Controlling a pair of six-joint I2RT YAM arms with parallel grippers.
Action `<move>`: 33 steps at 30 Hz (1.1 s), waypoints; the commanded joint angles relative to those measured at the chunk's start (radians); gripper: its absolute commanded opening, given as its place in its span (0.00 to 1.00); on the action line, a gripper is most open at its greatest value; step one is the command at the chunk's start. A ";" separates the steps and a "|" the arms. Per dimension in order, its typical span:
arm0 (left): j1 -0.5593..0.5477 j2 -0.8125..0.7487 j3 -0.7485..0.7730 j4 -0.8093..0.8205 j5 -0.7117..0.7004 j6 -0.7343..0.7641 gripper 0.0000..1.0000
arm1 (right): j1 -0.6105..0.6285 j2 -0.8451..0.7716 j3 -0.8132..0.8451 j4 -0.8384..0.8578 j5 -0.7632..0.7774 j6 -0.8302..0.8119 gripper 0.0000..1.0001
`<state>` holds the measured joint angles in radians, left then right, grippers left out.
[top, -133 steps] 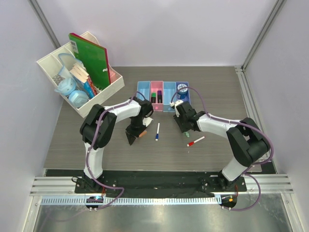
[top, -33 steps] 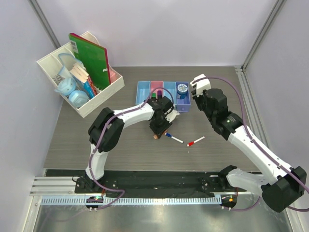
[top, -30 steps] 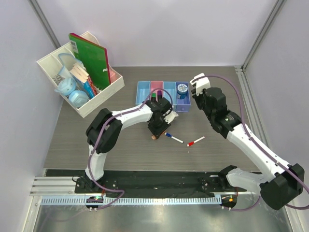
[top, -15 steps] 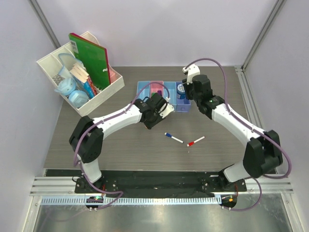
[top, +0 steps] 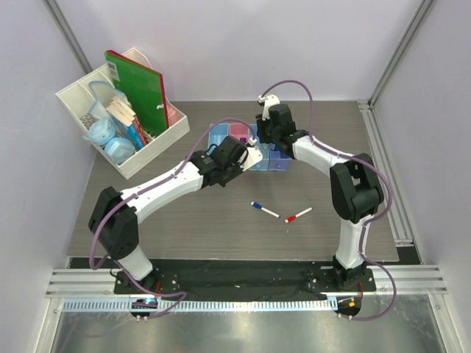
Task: Sort the stationery into containers
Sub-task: Place the pen in the storage box.
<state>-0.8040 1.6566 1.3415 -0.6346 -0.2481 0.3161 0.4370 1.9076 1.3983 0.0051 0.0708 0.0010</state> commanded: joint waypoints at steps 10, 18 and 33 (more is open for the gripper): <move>0.000 -0.069 -0.028 0.127 -0.069 0.072 0.00 | 0.000 0.094 0.119 0.035 -0.058 0.048 0.01; 0.000 -0.061 -0.021 0.130 -0.068 0.069 0.00 | 0.000 0.108 0.122 0.035 -0.057 0.048 0.01; 0.000 -0.067 -0.013 0.131 -0.074 0.078 0.00 | 0.002 0.131 0.146 0.018 -0.057 0.042 0.01</move>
<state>-0.8040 1.6211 1.3148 -0.5495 -0.3069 0.3790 0.4366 2.0365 1.4956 -0.0013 0.0196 0.0334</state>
